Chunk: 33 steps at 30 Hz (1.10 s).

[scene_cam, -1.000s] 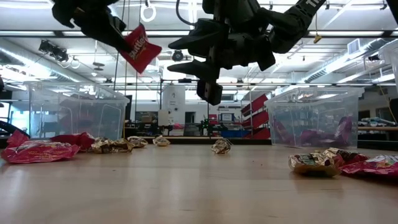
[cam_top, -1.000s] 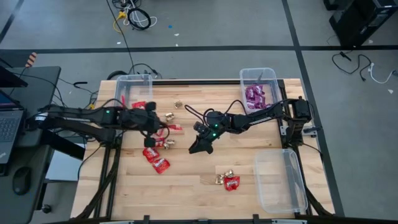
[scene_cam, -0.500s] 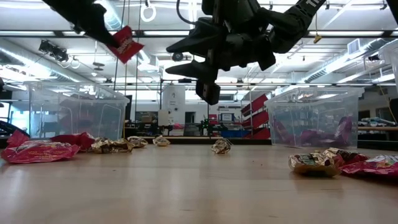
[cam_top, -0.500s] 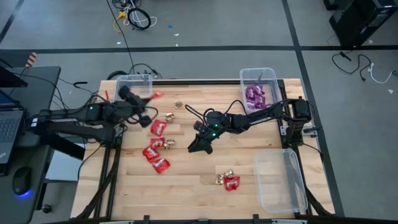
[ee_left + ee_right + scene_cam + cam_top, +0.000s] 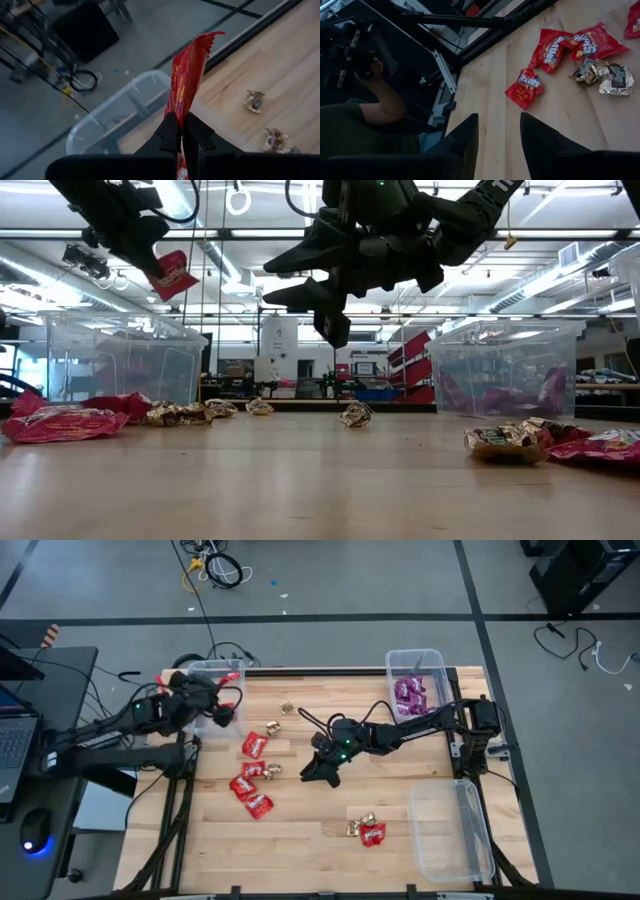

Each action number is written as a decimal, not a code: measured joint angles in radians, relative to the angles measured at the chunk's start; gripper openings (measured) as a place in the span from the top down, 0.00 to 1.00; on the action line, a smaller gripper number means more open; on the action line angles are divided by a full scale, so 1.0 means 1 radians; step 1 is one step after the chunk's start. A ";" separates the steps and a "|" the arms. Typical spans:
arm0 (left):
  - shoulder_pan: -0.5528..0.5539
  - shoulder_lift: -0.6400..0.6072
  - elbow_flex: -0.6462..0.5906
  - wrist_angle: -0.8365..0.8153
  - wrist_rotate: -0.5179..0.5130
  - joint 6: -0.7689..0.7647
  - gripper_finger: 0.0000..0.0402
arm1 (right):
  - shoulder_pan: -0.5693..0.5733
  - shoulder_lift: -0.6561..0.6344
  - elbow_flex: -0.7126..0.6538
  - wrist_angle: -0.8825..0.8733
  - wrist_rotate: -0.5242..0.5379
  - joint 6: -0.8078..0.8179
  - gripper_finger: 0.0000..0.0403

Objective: Sort candy
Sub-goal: Put the red candy into the top left transparent bin

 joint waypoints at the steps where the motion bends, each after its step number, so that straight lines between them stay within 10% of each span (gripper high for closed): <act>1: 0.021 0.000 0.008 -0.019 0.021 0.000 0.98 | 0.000 0.000 0.000 0.000 0.002 -0.003 0.68; 33: 0.552 0.228 0.055 -0.177 0.392 0.213 0.98 | 0.001 0.000 0.000 0.000 0.050 -0.073 0.68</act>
